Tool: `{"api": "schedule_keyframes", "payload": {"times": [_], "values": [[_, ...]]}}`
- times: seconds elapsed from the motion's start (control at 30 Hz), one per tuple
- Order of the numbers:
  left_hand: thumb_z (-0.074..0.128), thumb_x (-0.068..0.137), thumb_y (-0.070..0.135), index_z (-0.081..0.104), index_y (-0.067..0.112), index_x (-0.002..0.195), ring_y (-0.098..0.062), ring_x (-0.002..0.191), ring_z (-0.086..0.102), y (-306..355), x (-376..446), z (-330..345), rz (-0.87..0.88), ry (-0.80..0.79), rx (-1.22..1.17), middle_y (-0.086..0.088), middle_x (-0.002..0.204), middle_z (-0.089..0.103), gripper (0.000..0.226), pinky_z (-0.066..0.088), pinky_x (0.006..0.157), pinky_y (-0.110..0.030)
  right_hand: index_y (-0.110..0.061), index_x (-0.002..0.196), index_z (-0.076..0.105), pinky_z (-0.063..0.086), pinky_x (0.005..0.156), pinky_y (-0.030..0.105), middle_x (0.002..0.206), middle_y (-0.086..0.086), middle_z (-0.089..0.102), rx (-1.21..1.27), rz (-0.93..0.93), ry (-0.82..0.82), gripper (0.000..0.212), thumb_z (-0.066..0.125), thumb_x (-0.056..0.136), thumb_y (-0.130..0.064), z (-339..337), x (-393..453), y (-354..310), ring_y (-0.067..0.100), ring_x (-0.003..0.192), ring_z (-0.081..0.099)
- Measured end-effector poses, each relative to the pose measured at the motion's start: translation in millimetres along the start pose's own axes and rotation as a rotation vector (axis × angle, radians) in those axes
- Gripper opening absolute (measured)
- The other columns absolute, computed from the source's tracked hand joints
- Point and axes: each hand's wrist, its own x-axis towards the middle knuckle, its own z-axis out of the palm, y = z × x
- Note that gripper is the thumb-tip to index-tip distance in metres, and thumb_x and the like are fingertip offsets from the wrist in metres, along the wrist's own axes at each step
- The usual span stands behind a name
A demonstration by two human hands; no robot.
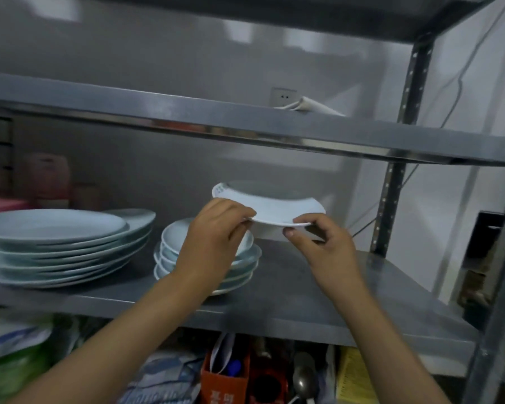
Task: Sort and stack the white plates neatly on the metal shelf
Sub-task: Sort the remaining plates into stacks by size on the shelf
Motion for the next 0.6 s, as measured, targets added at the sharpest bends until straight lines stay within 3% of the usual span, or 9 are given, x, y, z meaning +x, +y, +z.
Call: {"api": "schedule_keyframes", "payload": {"times": [0.13, 0.23, 0.33, 0.47, 0.6], "values": [[0.067, 0.084, 0.001, 0.065, 0.012, 0.115, -0.008, 0.112, 0.050, -22.9, -15.0, -32.5, -0.108, -0.071, 0.047, 0.003, 0.116, 0.064, 0.033, 0.022, 0.100, -0.001, -0.030, 0.085, 0.065, 0.047, 0.072, 0.027, 0.097, -0.009, 0.067, 0.006, -0.001, -0.018, 0.012, 0.075, 0.079, -0.027, 36.8, -3.2, 6.4, 0.015, 0.091, 0.062], [0.059, 0.089, 0.003, 0.057, 0.019, 0.127, 0.001, 0.119, 0.041, -43.3, -35.6, -53.3, -0.202, -0.125, 0.086, 0.013, 0.127, 0.053, 0.041, 0.020, 0.102, -0.004, -0.033, 0.086, 0.063, 0.046, 0.073, 0.024, 0.098, -0.012, 0.063, -0.095, 0.005, -0.051, 0.012, 0.074, 0.080, -0.033, 63.1, -11.2, 16.8, 0.001, 0.090, 0.056], [0.058, 0.089, 0.002, 0.058, 0.017, 0.126, -0.011, 0.122, 0.046, -62.3, -54.0, -68.3, -0.258, -0.160, 0.108, 0.004, 0.130, 0.056, 0.040, 0.028, 0.104, -0.019, -0.035, 0.090, 0.062, 0.045, 0.074, 0.024, 0.099, -0.013, 0.062, -0.156, 0.027, -0.048, 0.014, 0.073, 0.081, -0.034, 80.9, -14.5, 25.6, 0.001, 0.093, 0.054], [0.061, 0.087, 0.003, 0.059, 0.015, 0.125, -0.015, 0.123, 0.049, -74.8, -72.9, -84.2, -0.290, -0.215, 0.105, 0.001, 0.130, 0.057, 0.040, 0.025, 0.106, -0.013, -0.030, 0.094, 0.063, 0.043, 0.078, 0.027, 0.098, -0.014, 0.061, -0.173, 0.080, -0.061, 0.017, 0.073, 0.081, -0.032, 98.2, -16.7, 29.0, 0.006, 0.096, 0.053], [0.062, 0.086, 0.004, 0.059, 0.015, 0.124, -0.008, 0.122, 0.046, -77.3, -82.0, -94.8, -0.276, -0.254, 0.095, 0.004, 0.129, 0.057, 0.040, 0.027, 0.106, -0.012, -0.031, 0.094, 0.061, 0.041, 0.067, 0.019, 0.092, -0.016, 0.059, -0.200, 0.086, -0.070, 0.016, 0.072, 0.082, -0.033, 108.8, -22.6, 25.7, 0.000, 0.089, 0.054]]}}
